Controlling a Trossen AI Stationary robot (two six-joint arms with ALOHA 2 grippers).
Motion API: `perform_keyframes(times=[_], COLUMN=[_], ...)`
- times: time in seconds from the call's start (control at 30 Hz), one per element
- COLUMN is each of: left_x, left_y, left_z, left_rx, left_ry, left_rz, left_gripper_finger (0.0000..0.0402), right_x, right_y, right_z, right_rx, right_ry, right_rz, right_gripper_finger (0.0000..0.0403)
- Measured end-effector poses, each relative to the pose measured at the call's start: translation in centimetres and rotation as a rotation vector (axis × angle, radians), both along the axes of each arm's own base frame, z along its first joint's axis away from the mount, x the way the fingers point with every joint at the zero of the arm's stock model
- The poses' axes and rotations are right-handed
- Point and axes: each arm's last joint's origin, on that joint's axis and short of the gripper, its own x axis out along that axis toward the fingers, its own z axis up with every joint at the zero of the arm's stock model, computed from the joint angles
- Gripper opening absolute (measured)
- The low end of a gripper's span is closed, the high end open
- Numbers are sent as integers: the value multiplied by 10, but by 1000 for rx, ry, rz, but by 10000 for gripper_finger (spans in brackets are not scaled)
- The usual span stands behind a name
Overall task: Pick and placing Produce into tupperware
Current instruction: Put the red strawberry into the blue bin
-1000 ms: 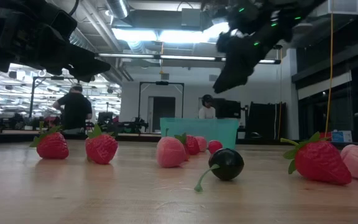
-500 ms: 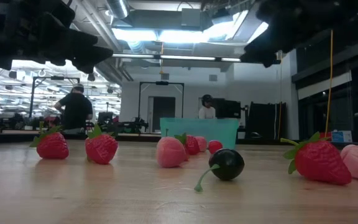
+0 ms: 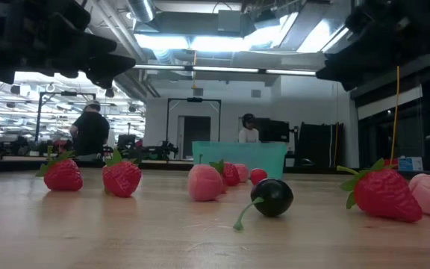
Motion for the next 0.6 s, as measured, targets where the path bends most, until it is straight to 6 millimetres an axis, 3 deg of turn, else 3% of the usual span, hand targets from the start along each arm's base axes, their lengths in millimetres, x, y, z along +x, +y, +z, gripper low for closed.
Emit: perform_keyframes(times=[0.33, 0.6], left_x=[5, 30], left_y=[-24, -47], left_z=[11, 29], left_rx=[-5, 52], left_ry=[20, 225], left_rz=[-127, 35], left_gripper_finger=[245, 245], right_x=[-7, -7], right_y=[9, 17], right_z=[-11, -10], right_rx=[48, 66], right_ry=[-46, -64], right_rz=[46, 95], right_gripper_finger=[178, 178])
